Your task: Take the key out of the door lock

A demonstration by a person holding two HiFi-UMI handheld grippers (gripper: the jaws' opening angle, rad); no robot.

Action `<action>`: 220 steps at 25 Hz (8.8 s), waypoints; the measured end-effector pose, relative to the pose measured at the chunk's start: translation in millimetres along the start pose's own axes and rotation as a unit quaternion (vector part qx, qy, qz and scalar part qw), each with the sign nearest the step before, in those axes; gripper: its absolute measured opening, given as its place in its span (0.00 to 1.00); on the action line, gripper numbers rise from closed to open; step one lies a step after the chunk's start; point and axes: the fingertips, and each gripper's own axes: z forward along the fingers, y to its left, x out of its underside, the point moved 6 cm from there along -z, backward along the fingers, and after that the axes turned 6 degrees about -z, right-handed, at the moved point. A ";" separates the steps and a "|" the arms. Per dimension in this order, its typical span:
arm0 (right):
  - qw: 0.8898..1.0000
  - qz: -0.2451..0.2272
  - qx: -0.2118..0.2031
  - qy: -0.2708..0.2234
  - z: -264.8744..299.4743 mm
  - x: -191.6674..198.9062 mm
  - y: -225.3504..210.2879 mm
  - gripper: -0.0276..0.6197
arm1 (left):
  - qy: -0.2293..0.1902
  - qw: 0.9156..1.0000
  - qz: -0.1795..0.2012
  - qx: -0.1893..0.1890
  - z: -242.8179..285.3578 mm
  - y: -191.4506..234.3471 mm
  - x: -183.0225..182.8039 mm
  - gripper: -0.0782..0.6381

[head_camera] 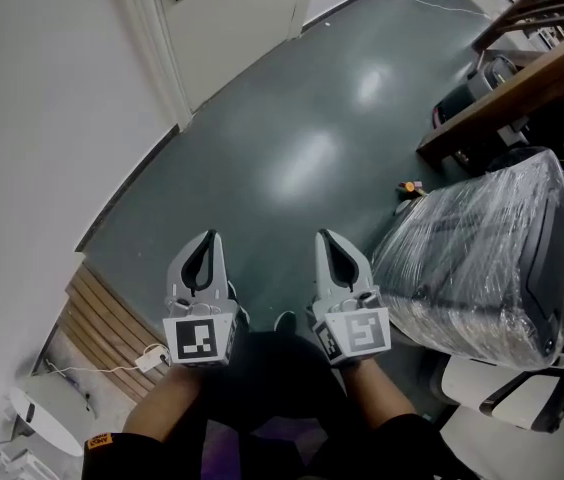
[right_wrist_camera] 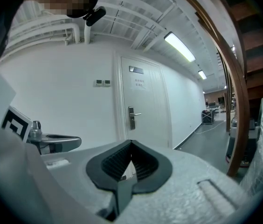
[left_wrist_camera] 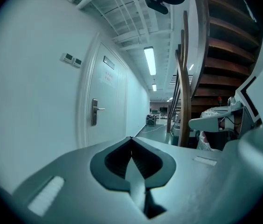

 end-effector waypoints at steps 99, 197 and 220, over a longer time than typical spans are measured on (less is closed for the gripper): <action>0.805 0.278 -0.475 0.220 884.7 -73.2 -61.4 0.18 | -0.031 0.938 -0.016 -0.345 617.7 344.0 -140.6 0.13; 0.721 0.300 -0.574 0.248 524.5 -72.0 -247.0 0.07 | -0.109 0.912 -0.061 -0.392 442.2 -10.7 -101.8 0.13; 0.749 0.211 -0.570 0.262 509.6 -40.4 -380.4 0.06 | -0.051 0.923 -0.084 -0.372 537.5 -95.2 -59.9 0.13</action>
